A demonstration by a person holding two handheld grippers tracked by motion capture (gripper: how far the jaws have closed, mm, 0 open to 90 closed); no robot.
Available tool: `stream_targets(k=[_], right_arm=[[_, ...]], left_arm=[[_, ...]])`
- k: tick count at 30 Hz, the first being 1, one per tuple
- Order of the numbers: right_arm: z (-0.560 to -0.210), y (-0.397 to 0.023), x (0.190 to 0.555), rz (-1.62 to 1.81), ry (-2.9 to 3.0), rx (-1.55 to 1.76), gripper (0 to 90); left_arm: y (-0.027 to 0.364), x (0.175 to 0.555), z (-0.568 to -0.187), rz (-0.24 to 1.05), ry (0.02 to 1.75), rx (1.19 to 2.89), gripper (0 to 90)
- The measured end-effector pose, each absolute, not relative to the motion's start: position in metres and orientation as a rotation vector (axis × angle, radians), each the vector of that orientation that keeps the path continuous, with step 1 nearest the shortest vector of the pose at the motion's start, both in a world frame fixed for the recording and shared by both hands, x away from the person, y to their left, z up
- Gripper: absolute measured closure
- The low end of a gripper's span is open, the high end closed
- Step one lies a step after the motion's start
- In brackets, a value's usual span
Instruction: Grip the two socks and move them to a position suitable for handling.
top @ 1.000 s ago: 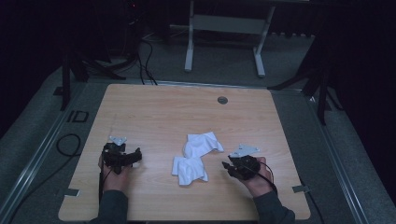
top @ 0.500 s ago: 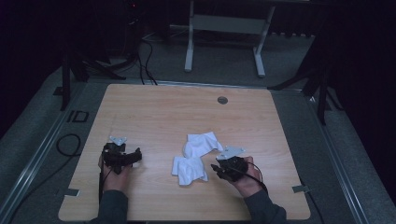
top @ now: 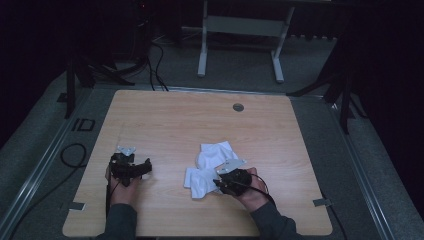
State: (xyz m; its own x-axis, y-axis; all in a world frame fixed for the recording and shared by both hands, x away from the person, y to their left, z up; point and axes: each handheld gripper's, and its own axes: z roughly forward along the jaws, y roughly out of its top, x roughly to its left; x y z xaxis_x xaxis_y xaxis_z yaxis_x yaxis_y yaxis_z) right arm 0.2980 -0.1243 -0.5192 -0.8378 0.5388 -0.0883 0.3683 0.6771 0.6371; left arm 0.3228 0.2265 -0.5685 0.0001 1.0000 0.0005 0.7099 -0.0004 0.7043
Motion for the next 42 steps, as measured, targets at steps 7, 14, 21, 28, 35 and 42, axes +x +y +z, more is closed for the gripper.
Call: stream_targets(k=[7,14,21,28,35,42], right_arm=[[-0.52,-0.108,0.299,0.933,2.666,0.687,70.9],[-0.527,-0.092,0.304,0.922,2.716,0.677,64.0],[-0.536,-0.083,0.31,0.895,2.779,0.706,60.2],[-0.532,-0.082,0.307,0.915,2.773,0.714,85.7],[-0.518,-0.087,0.299,0.947,2.739,0.684,87.8],[-0.501,-0.095,0.294,0.983,2.709,0.677,87.7]], left_arm=[[0.226,0.323,-0.569,0.727,1.762,1.762,11.9],[0.227,0.323,-0.569,0.727,1.762,1.763,12.0],[0.226,0.323,-0.569,0.728,1.762,1.763,12.0],[0.227,0.323,-0.568,0.727,1.762,1.764,11.9],[0.227,0.323,-0.569,0.727,1.762,1.764,11.9],[0.226,0.323,-0.569,0.728,1.762,1.763,11.9]])
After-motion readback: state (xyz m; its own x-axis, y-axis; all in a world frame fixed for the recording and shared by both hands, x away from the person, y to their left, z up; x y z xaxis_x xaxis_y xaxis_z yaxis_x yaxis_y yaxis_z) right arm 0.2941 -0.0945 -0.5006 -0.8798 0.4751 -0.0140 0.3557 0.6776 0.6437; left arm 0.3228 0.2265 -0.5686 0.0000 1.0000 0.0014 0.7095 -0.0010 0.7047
